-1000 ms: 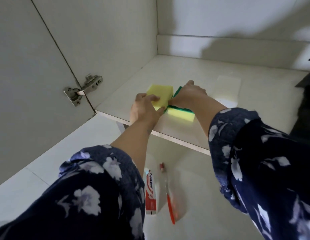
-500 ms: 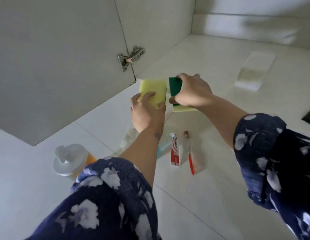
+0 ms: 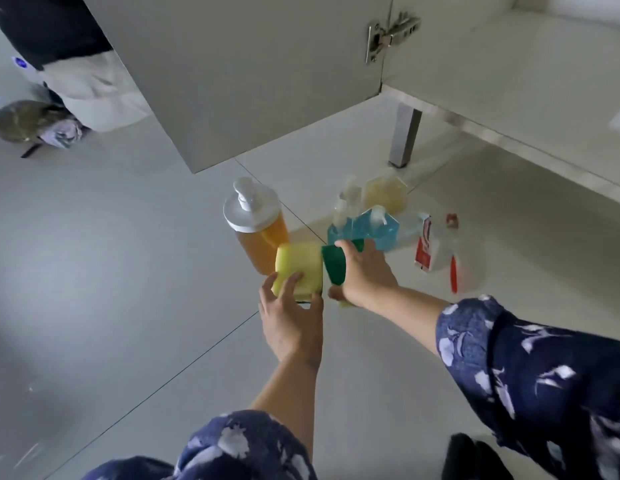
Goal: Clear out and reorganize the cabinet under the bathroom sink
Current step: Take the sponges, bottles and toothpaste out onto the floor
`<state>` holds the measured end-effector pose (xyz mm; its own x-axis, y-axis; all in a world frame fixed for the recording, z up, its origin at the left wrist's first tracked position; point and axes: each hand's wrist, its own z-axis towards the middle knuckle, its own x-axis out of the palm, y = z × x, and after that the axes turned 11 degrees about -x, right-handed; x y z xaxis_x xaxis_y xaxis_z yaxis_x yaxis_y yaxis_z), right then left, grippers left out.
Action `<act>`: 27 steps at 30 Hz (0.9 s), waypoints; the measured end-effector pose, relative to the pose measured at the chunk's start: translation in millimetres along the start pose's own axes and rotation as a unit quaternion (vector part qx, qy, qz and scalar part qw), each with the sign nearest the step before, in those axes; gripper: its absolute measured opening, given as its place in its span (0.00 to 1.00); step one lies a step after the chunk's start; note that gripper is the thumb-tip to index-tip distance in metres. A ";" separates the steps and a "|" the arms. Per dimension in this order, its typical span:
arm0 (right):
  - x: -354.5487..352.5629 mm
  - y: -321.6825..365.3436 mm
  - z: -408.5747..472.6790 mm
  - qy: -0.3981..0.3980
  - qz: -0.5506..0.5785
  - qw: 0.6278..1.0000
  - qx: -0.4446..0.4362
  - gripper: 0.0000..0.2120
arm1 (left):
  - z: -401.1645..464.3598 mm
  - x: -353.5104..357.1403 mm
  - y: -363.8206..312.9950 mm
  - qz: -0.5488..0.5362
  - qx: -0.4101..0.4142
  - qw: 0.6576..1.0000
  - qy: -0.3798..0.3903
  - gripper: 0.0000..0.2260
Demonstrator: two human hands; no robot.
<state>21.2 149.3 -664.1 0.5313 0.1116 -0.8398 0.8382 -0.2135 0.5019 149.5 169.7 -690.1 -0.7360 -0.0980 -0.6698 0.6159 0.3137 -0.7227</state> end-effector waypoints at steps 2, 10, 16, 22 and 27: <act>15.4 -8.1 -6.9 0.017 -0.009 1.000 0.000 0.39 | -2.4 1.7 16.6 0.010 -0.022 1.000 0.014 0.18; 52.5 -36.6 -12.8 0.046 -0.051 0.998 0.009 0.36 | -2.2 16.8 48.9 0.060 -0.070 0.992 0.084 0.18; 30.4 -42.4 -9.1 0.034 -0.007 0.999 0.015 0.33 | 0.4 19.8 19.8 0.150 0.005 0.987 0.064 0.19; -91.8 -69.1 -7.9 -0.034 -0.015 0.999 0.018 0.17 | 15.5 46.5 -95.4 0.111 0.125 0.981 0.094 0.14; -226.4 -113.8 -17.7 -0.158 -0.087 0.981 0.073 0.17 | 0.1 80.0 -214.9 0.088 0.220 0.958 0.165 0.12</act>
<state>-192.2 165.5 -527.4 0.2975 -0.1435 -0.9439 0.8738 -0.3574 0.3297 -41.8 94.3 -588.4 -0.6148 0.2454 -0.7495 0.7435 -0.1367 -0.6547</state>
